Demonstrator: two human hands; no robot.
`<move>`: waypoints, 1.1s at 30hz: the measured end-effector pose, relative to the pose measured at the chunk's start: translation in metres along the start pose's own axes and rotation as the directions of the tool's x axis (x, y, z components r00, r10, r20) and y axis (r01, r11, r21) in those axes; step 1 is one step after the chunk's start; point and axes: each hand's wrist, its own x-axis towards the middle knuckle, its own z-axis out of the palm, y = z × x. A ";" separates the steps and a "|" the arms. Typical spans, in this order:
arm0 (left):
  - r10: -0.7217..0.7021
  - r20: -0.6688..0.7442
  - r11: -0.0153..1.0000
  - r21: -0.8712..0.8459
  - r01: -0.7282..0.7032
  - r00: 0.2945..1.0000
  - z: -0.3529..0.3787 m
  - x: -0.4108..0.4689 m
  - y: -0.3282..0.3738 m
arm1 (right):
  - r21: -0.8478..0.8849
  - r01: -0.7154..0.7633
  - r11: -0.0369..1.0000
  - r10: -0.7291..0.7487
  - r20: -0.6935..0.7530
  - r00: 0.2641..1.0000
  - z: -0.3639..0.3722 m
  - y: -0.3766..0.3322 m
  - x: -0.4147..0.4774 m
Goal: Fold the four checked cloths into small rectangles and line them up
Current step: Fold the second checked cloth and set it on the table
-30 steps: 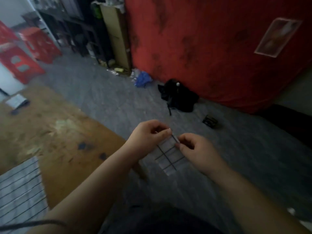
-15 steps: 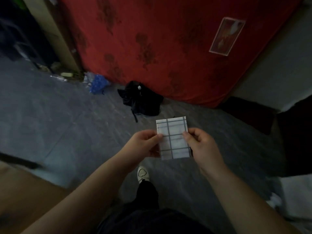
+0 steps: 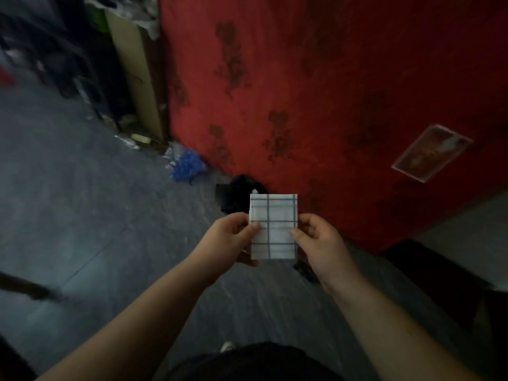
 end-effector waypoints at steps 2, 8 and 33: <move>-0.017 -0.062 0.997 -0.073 0.012 0.998 -0.029 0.012 0.004 | -0.038 0.043 0.998 -0.040 0.066 0.997 0.028 -0.015 0.034; -0.080 -0.325 0.980 -0.196 0.016 0.942 -0.124 0.050 0.009 | -0.088 0.087 0.992 -0.056 0.306 0.950 0.130 -0.042 0.132; -0.203 -0.923 0.923 -0.292 -0.250 0.327 -0.604 0.116 0.078 | -0.028 0.146 0.989 -0.026 0.934 0.356 0.685 -0.236 0.363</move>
